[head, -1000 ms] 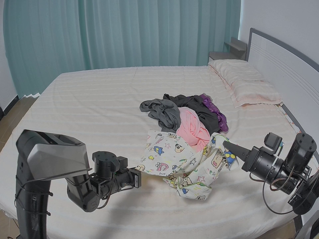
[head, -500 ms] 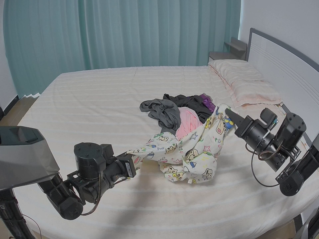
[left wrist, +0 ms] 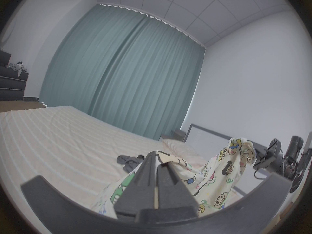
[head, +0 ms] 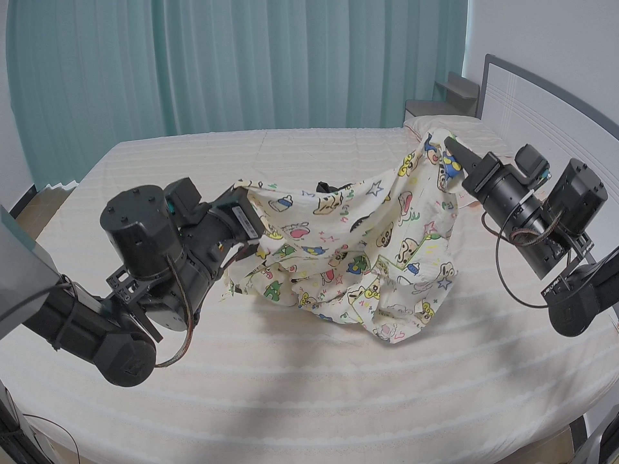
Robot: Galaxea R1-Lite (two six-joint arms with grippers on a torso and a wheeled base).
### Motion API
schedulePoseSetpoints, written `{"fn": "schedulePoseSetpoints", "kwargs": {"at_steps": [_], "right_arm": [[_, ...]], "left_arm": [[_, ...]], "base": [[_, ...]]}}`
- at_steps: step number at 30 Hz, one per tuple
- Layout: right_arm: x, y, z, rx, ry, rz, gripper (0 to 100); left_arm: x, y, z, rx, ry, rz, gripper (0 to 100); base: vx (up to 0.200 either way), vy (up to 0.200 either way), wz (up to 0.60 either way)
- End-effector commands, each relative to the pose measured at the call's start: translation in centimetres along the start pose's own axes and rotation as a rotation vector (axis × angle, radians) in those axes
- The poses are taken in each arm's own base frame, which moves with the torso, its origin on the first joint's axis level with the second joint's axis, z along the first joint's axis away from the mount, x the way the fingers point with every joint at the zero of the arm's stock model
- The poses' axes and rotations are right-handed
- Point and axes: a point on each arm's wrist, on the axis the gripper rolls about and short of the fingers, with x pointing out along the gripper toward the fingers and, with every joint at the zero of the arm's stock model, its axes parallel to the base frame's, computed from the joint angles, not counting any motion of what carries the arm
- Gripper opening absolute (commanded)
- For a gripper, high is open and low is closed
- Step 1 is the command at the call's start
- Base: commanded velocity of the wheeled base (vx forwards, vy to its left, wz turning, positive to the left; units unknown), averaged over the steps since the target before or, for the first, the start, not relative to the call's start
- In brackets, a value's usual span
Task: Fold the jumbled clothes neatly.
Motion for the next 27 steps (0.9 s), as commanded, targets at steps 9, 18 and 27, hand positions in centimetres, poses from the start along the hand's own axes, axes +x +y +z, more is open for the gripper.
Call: {"fn": "schedulePoseSetpoints", "kwargs": {"at_steps": [9,18,27], "right_arm": [[-2.1,0.1,-0.9,0.024,0.1,-0.029,0],[-5.6,0.3,-6.6,0.254,0.351,-0.08,0],[-6.6,0.1,-7.2,0.317,0.387,-0.118,0]], "left_arm": [[-1.7,-0.9,1.3,-0.1,-0.008,-0.038,0],[-4.7,-0.8,-3.8,-0.233,0.218,-0.041,0],[-7.5,0.2,-6.1,-0.291,0.371,-0.039,0]], "base": [[0.0,0.0,0.0],[0.0,0.0,0.0],[0.0,0.0,0.0]]}}
